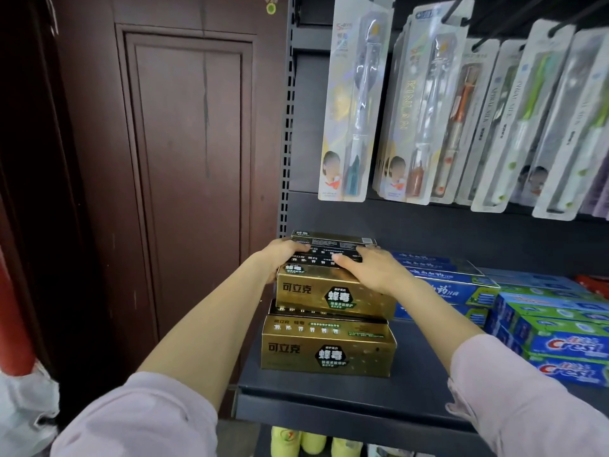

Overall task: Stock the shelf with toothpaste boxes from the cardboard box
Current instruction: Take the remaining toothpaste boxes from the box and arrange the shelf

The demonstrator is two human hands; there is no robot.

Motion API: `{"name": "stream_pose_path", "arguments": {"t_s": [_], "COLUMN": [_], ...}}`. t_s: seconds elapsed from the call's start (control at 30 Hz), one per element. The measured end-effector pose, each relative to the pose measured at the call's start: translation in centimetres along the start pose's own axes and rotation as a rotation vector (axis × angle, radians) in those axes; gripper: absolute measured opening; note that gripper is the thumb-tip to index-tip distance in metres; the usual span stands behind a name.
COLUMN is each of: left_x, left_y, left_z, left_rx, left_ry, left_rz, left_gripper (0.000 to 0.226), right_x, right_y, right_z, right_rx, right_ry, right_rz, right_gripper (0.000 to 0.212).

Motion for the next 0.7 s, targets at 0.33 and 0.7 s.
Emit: {"name": "stream_pose_path", "arguments": {"t_s": [0.33,0.7], "left_x": [-1.3,-5.5], "left_y": [-0.3,-0.4], "left_z": [-2.3,-9.0], "left_rx": [0.308,0.119], "left_ry": [0.129,0.075], "left_rz": [-0.178,-0.149], "left_gripper": [0.036,0.049], "right_x": [-1.8,-0.8], "right_y": [-0.7,3.0], "right_z": [-6.3,-11.3], "right_rx": [0.465,0.356], "right_ry": [-0.278,-0.230], "right_rz": [-0.070,-0.176], "right_gripper": [0.048,0.082]}}
Point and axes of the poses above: each hand's wrist, its own z-axis towards the middle knuckle, its own y-axis out of the palm, x = y × z, the point moved 2 cm from there along z, towards the middle knuckle, and after that the axes turned 13 degrees about y, right-handed, at the moved point
